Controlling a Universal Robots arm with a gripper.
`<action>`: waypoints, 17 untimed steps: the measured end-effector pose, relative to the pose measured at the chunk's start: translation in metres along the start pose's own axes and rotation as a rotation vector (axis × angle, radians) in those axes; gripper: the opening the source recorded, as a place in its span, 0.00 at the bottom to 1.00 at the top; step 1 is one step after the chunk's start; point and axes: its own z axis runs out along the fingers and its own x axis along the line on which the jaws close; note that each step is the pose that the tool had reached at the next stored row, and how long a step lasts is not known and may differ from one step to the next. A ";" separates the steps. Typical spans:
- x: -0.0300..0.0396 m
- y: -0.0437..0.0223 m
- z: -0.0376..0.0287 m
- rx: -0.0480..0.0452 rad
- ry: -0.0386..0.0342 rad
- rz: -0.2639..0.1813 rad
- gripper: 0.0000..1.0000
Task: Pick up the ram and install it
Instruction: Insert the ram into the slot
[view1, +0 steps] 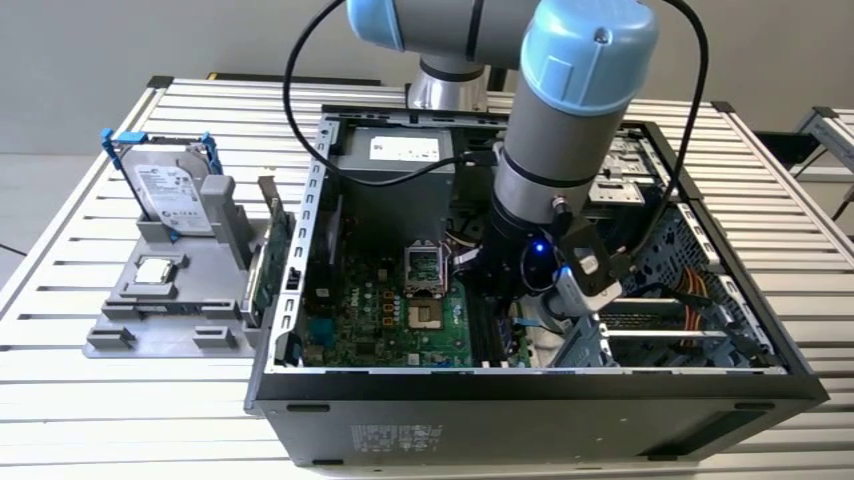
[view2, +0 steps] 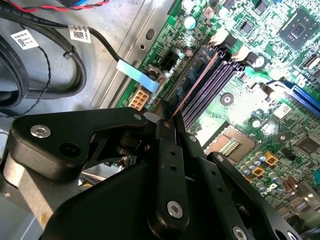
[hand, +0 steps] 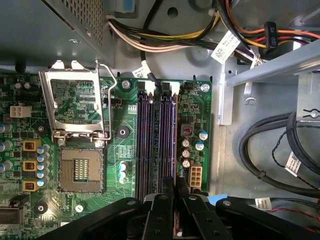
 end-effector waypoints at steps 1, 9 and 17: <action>0.0000 0.0000 -0.0001 -0.0001 -0.0002 0.000 0.00; 0.0016 0.0001 -0.0005 0.0003 -0.0007 0.001 0.00; 0.0017 0.0000 0.0025 0.0005 -0.0007 0.001 0.00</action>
